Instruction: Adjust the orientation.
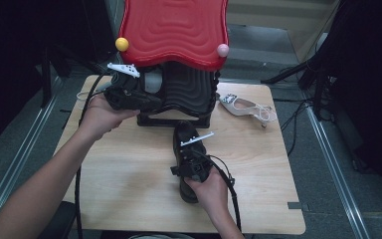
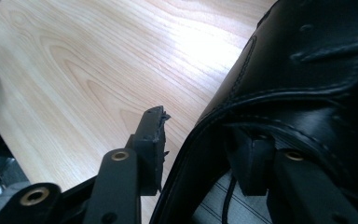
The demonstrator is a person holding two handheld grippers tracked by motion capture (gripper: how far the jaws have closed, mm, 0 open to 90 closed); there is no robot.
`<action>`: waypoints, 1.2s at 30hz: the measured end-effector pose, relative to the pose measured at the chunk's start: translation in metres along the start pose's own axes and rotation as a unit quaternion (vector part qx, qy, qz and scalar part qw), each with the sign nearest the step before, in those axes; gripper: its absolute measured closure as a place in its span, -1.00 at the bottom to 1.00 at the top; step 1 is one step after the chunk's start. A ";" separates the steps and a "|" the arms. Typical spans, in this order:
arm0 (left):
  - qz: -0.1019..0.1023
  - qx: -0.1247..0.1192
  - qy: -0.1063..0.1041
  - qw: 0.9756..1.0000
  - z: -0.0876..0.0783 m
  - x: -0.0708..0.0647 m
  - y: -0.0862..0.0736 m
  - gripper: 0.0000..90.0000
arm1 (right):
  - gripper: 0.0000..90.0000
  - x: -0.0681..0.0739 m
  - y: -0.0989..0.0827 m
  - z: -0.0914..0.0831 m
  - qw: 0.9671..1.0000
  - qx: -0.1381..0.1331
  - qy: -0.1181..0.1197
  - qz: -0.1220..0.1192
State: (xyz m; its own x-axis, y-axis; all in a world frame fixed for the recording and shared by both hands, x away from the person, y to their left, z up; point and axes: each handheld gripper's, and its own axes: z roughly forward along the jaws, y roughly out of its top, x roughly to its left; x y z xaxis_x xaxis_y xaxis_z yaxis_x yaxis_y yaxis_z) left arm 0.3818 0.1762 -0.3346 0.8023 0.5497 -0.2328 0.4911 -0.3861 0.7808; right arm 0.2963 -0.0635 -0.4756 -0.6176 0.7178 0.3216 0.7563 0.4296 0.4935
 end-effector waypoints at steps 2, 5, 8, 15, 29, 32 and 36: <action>0.001 -0.006 0.002 1.000 -0.004 0.001 0.006 0.83 | 0.37 0.001 0.000 0.003 1.000 0.008 -0.008 0.001; 0.002 -0.014 0.006 1.000 -0.010 0.002 0.014 0.82 | 0.38 0.003 0.001 0.006 1.000 0.015 -0.018 0.002; -0.002 -0.018 0.007 1.000 -0.013 0.005 0.023 0.82 | 0.38 0.004 0.002 0.008 0.999 0.021 -0.023 0.003; 0.017 -0.011 0.019 1.000 -0.018 0.001 0.036 0.83 | 0.35 0.008 0.005 0.010 0.999 0.038 -0.036 0.011; 0.039 -0.013 0.041 0.998 -0.027 -0.006 0.072 0.84 | 0.81 -0.008 0.005 0.003 0.998 0.056 -0.032 0.014; 0.041 -0.016 0.046 0.998 -0.028 -0.005 0.080 0.86 | 0.88 -0.013 0.004 -0.003 0.998 0.047 -0.021 0.028; 0.043 -0.019 0.055 0.997 -0.031 -0.002 0.088 0.91 | 0.91 -0.018 0.003 -0.010 0.999 0.038 -0.014 0.030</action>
State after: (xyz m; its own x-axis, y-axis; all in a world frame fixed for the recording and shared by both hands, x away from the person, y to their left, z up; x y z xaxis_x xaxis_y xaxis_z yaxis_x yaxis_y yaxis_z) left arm 0.4131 0.1639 -0.2472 0.7978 0.5943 -0.1018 0.4075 -0.4071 0.8175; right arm 0.3073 -0.0805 -0.4718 -0.5657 0.7574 0.3260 0.8063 0.4253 0.4111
